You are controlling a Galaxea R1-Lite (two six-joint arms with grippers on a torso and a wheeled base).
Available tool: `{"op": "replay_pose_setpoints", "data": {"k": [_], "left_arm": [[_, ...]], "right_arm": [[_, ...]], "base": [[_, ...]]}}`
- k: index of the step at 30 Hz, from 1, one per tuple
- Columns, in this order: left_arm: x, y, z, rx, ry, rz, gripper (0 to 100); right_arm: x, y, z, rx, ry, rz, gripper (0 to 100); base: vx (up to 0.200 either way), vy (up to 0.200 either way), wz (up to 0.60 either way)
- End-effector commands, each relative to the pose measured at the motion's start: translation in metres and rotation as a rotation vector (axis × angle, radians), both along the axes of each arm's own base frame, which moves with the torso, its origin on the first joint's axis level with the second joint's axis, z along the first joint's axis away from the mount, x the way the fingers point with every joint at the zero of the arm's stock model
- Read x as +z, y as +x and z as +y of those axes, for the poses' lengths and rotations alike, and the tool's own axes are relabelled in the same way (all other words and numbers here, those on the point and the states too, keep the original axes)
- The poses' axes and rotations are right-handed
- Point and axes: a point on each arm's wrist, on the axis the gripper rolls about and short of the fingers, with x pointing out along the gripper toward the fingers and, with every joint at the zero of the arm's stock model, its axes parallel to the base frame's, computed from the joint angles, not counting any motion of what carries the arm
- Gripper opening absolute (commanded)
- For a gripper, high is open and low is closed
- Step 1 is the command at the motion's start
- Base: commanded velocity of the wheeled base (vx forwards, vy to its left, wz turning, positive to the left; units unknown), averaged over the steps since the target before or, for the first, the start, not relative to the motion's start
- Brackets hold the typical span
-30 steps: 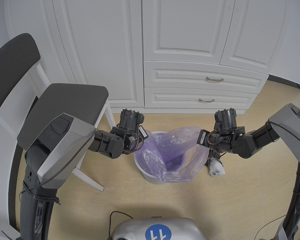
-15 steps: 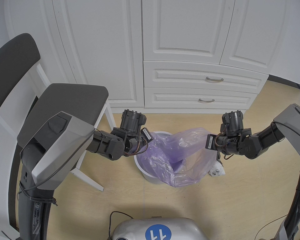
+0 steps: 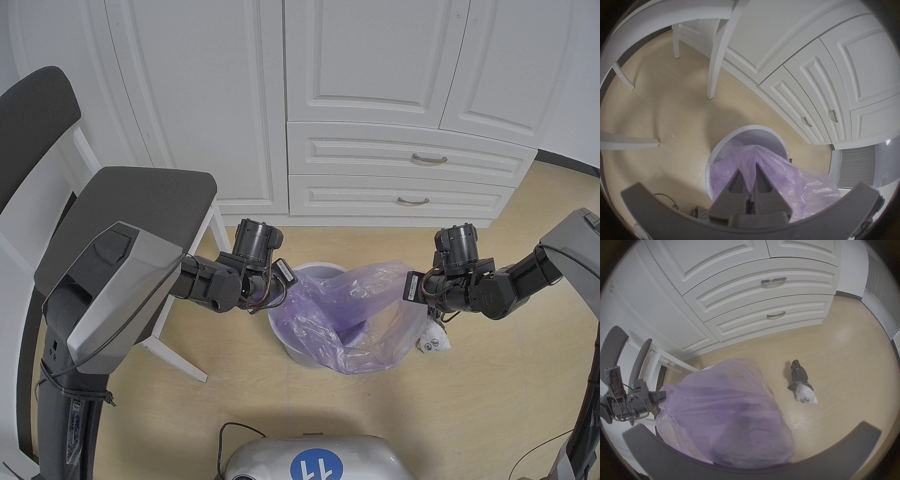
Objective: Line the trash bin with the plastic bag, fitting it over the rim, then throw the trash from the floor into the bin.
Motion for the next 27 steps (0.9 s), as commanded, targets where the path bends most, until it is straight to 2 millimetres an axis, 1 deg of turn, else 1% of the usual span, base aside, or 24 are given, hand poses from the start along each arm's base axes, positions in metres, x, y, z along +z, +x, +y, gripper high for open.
{"op": "replay_pose_setpoints", "data": {"k": [1,4,7,9,11,12,14,17,21,22,23,27], "left_arm": [[-0.004,0.011,0.004,0.028,0.012,0.021,0],[-0.001,0.011,0.004,0.04,0.015,0.029,0],[0.006,0.009,0.006,0.088,0.056,-0.004,0],[0.017,0.006,0.007,0.125,0.103,-0.046,0],[0.021,0.004,0.009,0.129,0.133,-0.062,0],[0.026,0.0,0.012,0.122,0.156,-0.074,0],[0.033,-0.006,0.014,0.114,0.158,-0.085,0],[0.039,-0.014,0.015,0.101,0.138,-0.109,0],[0.028,-0.019,0.01,0.06,0.086,-0.175,0],[0.028,-0.019,0.01,0.06,0.086,-0.175,0],[0.021,-0.022,0.012,0.038,0.101,-0.226,0],[0.013,-0.031,0.017,0.0,0.142,-0.308,0]], "right_arm": [[-0.005,0.006,0.009,-0.015,0.024,-0.003,0],[-0.003,0.008,0.014,-0.031,0.039,-0.017,0],[-0.003,0.008,0.017,-0.03,0.049,-0.02,0],[-0.004,0.01,0.021,-0.027,0.064,-0.039,0],[-0.006,0.01,0.023,-0.027,0.079,-0.052,0],[-0.01,0.011,0.028,-0.023,0.098,-0.077,0],[-0.016,0.014,0.03,-0.021,0.109,-0.107,0],[-0.016,0.014,0.031,-0.019,0.135,-0.164,0],[-0.011,0.013,0.026,-0.02,0.151,-0.23,0],[-0.011,0.013,0.026,-0.02,0.151,-0.23,0],[-0.005,0.013,0.022,-0.026,0.163,-0.264,0],[-0.002,0.012,0.019,-0.025,0.176,-0.296,0]], "base": [[0.0,0.0,0.0],[0.0,0.0,0.0],[0.0,0.0,0.0],[0.0,0.0,0.0],[0.0,0.0,0.0],[0.0,0.0,0.0],[0.0,0.0,0.0],[0.0,0.0,0.0],[0.0,0.0,0.0],[0.0,0.0,0.0],[0.0,0.0,0.0],[0.0,0.0,0.0]]}}
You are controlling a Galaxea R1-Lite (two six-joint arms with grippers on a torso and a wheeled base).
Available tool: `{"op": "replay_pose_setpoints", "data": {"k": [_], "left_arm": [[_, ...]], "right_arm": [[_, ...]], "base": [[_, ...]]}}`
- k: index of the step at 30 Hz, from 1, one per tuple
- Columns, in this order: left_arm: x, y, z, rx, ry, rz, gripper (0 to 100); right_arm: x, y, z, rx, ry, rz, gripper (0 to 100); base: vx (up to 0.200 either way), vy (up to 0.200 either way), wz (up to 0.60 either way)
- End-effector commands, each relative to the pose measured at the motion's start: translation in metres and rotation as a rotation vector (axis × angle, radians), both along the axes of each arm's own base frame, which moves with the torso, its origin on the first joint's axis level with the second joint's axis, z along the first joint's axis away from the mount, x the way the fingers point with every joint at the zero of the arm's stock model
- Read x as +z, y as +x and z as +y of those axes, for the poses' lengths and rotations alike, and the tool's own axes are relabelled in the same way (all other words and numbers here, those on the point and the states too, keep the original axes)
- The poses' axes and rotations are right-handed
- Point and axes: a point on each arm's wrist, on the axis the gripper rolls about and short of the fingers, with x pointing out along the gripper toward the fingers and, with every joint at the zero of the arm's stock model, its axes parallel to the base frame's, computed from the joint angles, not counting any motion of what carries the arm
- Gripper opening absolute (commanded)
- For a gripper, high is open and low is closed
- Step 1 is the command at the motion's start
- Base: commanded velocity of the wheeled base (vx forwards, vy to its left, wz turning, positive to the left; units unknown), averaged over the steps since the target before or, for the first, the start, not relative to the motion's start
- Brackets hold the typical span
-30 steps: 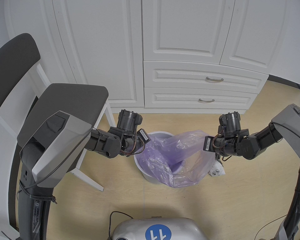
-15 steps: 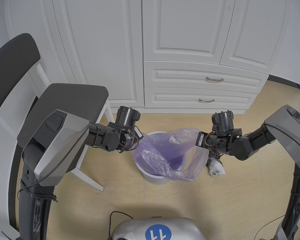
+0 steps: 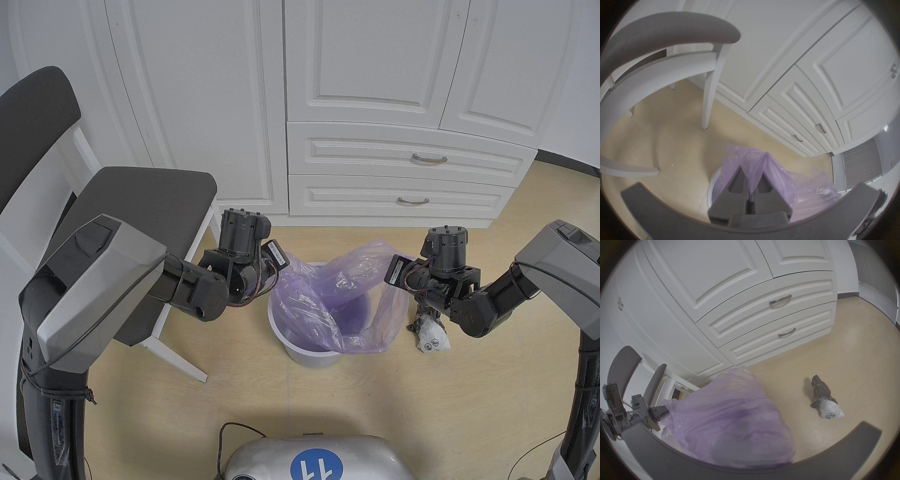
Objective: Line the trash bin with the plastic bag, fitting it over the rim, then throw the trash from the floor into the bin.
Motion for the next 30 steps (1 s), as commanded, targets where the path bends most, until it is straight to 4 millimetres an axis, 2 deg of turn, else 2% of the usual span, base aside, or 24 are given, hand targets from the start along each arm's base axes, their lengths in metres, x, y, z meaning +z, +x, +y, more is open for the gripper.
{"op": "replay_pose_setpoints", "data": {"k": [1,8,13,15,16,19,20,22,26,30], "left_arm": [[-0.015,-0.022,0.009,-0.063,0.087,-0.066,0],[-0.035,-0.033,0.015,-0.111,0.192,-0.129,0],[-0.051,-0.045,0.03,-0.185,0.309,-0.123,0],[-0.051,-0.046,0.031,-0.187,0.312,-0.124,0],[-0.063,-0.053,0.04,-0.249,0.38,-0.15,0],[-0.078,-0.06,0.046,-0.306,0.449,-0.21,0],[-0.078,-0.06,0.045,-0.308,0.449,-0.217,0],[-0.08,-0.061,0.048,-0.332,0.426,-0.295,0],[-0.083,-0.055,0.056,-0.323,0.421,-0.304,0],[-0.086,-0.043,0.065,-0.289,0.421,-0.309,0]], "right_arm": [[0.001,-0.003,-0.007,-0.005,0.008,-0.038,0],[-0.005,-0.006,-0.006,0.01,-0.022,-0.026,0],[-0.008,-0.012,-0.012,0.021,-0.082,-0.012,0],[-0.008,-0.012,-0.013,0.021,-0.086,-0.011,0],[-0.016,-0.015,-0.019,0.032,-0.16,0.01,0],[-0.029,-0.021,-0.021,0.057,-0.228,0.049,0],[-0.03,-0.021,-0.021,0.058,-0.233,0.053,0],[-0.047,-0.026,-0.019,0.093,-0.298,0.09,0],[-0.067,-0.028,-0.012,0.118,-0.335,0.131,0],[-0.074,-0.028,-0.01,0.125,-0.341,0.138,0]], "base": [[0.0,0.0,0.0],[0.0,0.0,0.0],[0.0,0.0,0.0],[0.0,0.0,0.0],[0.0,0.0,0.0],[0.0,0.0,0.0],[0.0,0.0,0.0],[0.0,0.0,0.0],[0.0,0.0,0.0],[0.0,0.0,0.0]]}}
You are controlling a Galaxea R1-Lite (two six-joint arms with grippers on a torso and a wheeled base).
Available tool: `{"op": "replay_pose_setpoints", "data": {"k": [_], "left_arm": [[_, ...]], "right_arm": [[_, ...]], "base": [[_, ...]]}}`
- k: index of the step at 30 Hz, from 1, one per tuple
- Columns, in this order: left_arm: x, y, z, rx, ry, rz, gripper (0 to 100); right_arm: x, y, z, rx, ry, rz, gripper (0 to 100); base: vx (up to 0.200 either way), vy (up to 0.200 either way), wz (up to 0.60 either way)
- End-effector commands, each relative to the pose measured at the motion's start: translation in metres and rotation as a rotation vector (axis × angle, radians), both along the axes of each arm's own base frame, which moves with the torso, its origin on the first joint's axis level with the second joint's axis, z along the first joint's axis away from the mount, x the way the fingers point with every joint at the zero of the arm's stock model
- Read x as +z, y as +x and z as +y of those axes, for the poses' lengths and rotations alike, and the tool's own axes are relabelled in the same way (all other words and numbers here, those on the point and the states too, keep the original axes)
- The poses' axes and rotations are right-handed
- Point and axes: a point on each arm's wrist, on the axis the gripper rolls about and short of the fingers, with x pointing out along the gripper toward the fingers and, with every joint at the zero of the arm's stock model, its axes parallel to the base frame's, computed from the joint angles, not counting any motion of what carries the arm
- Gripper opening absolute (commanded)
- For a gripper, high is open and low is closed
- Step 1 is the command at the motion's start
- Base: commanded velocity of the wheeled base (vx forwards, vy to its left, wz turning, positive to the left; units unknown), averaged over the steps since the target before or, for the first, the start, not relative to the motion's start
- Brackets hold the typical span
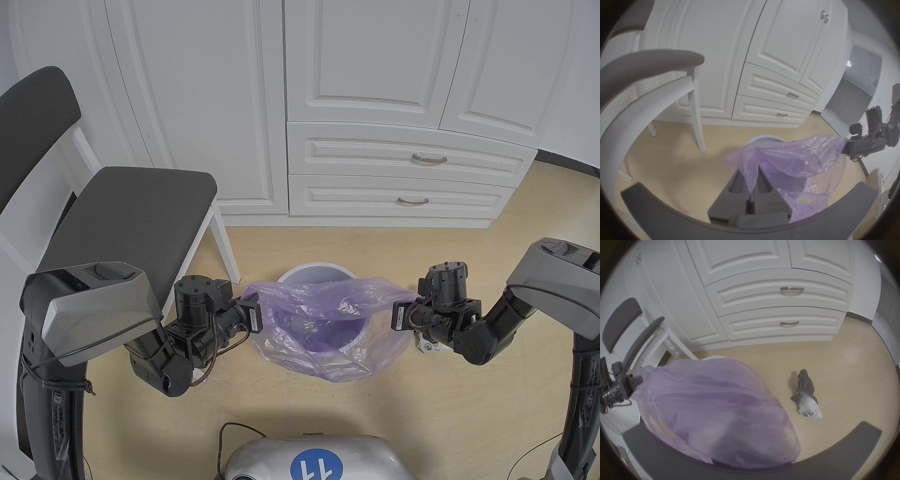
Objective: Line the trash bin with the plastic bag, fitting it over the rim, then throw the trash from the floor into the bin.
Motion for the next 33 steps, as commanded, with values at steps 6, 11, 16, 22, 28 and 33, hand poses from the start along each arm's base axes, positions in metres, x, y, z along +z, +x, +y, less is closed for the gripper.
{"op": "replay_pose_setpoints", "data": {"k": [6,11,16,22,28,33], "left_arm": [[-0.018,0.019,0.008,0.039,-0.004,-0.003,0],[-0.019,0.022,0.002,0.03,-0.018,-0.032,0],[-0.015,0.019,-0.007,0.016,-0.062,-0.046,0],[-0.016,0.015,-0.012,0.016,-0.068,-0.04,0],[-0.015,0.014,-0.013,0.064,-0.054,-0.051,0],[-0.014,0.013,-0.015,0.065,-0.053,-0.05,0]], "right_arm": [[-0.016,0.001,0.003,0.003,-0.014,0.009,0],[-0.006,0.004,-0.01,-0.023,-0.025,-0.018,0],[-0.001,0.009,-0.026,-0.048,-0.054,-0.037,0],[-0.003,0.009,-0.026,-0.047,-0.056,-0.031,0],[-0.003,0.007,-0.023,-0.038,-0.057,-0.03,0],[-0.006,0.006,-0.02,-0.03,-0.059,-0.023,0]], "base": [[0.0,0.0,0.0],[0.0,0.0,0.0],[0.0,0.0,0.0],[0.0,0.0,0.0],[0.0,0.0,0.0],[0.0,0.0,0.0]]}}
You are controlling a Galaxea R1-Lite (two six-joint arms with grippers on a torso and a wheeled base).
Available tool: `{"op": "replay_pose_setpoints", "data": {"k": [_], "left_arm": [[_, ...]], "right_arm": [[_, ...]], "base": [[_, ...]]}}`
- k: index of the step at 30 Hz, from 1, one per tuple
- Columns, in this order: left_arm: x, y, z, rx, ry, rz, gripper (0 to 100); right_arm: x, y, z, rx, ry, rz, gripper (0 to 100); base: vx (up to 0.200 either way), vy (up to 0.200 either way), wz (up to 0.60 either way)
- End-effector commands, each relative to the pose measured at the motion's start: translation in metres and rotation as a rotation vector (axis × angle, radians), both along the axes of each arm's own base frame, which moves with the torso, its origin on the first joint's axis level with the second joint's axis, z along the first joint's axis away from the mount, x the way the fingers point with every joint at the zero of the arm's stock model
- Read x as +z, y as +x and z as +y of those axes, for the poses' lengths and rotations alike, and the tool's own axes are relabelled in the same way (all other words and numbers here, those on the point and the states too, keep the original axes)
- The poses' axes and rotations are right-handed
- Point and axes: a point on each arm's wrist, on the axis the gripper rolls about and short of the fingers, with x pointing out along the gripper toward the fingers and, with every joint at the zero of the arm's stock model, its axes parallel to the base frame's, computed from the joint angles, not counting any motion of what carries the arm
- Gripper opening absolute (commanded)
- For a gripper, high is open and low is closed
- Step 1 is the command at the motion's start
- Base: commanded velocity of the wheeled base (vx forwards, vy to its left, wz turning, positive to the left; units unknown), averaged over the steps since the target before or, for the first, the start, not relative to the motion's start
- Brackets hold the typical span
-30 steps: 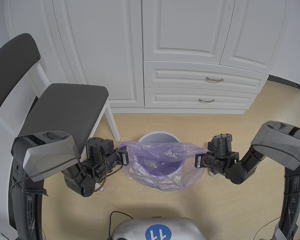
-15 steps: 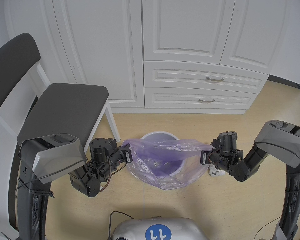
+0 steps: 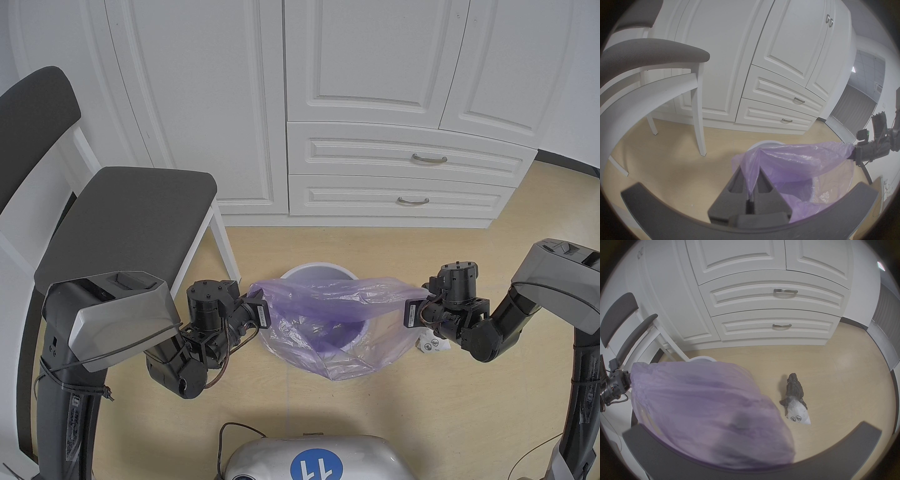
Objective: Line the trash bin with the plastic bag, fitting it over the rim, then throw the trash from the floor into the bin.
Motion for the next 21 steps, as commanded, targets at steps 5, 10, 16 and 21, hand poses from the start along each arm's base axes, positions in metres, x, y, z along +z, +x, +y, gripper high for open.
{"op": "replay_pose_setpoints", "data": {"k": [5,10,16,21], "left_arm": [[0.001,0.0,0.0,0.001,0.0,-0.001,0],[0.002,-0.001,0.003,0.018,0.006,-0.002,0],[0.012,-0.005,0.01,0.023,0.038,-0.02,0],[0.008,-0.007,0.01,0.019,0.057,-0.01,0]], "right_arm": [[-0.003,-0.001,0.003,0.009,-0.003,0.008,0],[-0.009,-0.001,0.003,0.01,-0.011,0.022,0],[-0.014,0.002,-0.001,0.008,-0.034,0.028,0],[-0.025,0.005,-0.002,0.005,-0.045,0.049,0]], "base": [[0.0,0.0,0.0],[0.0,0.0,0.0],[0.0,0.0,0.0],[0.0,0.0,0.0]]}}
